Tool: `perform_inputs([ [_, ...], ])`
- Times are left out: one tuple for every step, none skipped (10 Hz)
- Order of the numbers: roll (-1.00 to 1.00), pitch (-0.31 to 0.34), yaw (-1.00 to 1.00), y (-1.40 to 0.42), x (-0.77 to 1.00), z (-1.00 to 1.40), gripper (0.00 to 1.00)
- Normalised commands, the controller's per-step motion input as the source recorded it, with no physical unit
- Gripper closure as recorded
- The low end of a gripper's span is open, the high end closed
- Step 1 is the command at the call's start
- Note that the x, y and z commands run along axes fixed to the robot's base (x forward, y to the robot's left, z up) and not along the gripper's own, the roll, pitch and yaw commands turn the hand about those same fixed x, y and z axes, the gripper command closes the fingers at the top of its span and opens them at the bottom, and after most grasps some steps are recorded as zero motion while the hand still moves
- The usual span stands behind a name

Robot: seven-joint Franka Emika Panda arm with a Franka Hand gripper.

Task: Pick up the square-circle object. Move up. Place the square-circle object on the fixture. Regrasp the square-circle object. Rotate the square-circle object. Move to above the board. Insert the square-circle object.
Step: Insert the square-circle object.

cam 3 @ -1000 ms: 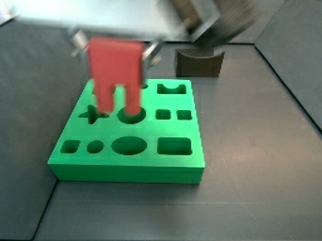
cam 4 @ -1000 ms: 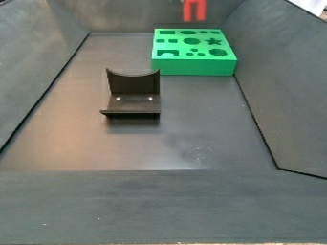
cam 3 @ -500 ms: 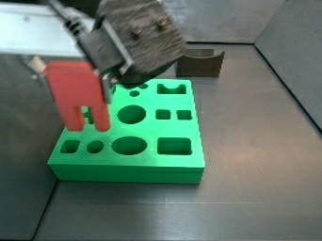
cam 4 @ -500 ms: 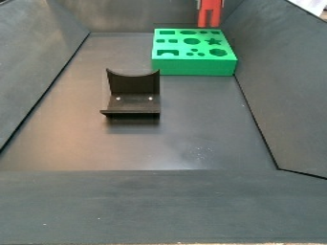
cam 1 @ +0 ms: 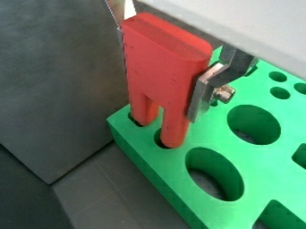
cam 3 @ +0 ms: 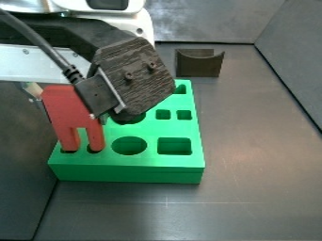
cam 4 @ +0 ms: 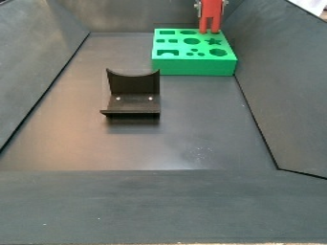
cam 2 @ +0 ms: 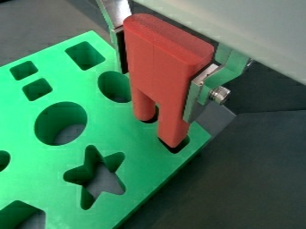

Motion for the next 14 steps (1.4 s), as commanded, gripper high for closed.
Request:
perform_inputs([
  [-0.02, -0.027, 0.0, -0.09, -0.15, -0.15, 1.0],
  [0.0, -0.037, 0.0, -0.02, -0.28, -0.23, 1.0],
  [0.0, -0.026, 0.0, -0.05, -0.27, -0.25, 1.0],
  [-0.03, -0.013, -0.09, -0.04, -0.12, -0.33, 1.0],
  [-0.04, -0.024, -0.1, -0.02, -0.07, -0.53, 1.0],
  [0.0, 0.0, -0.12, -0.1, -0.02, -0.66, 1.0],
  [0.07, 0.053, -0.23, -0.09, 0.0, -0.58, 1.0],
  [0.0, 0.061, -0.34, -0.06, 0.0, -0.53, 1.0],
  [0.0, 0.024, -0.33, -0.03, -0.01, -0.54, 1.0],
  [0.0, 0.0, -0.29, -0.01, -0.04, -0.58, 1.0],
  [-0.04, -0.074, -0.09, 0.0, -0.22, -0.68, 1.0],
  [0.01, -0.14, 0.0, -0.05, -0.3, -0.78, 1.0],
  [0.07, -0.19, 0.06, -0.15, -0.38, -0.89, 1.0],
  [0.09, -0.186, 0.13, -0.18, -0.45, -0.88, 1.0],
])
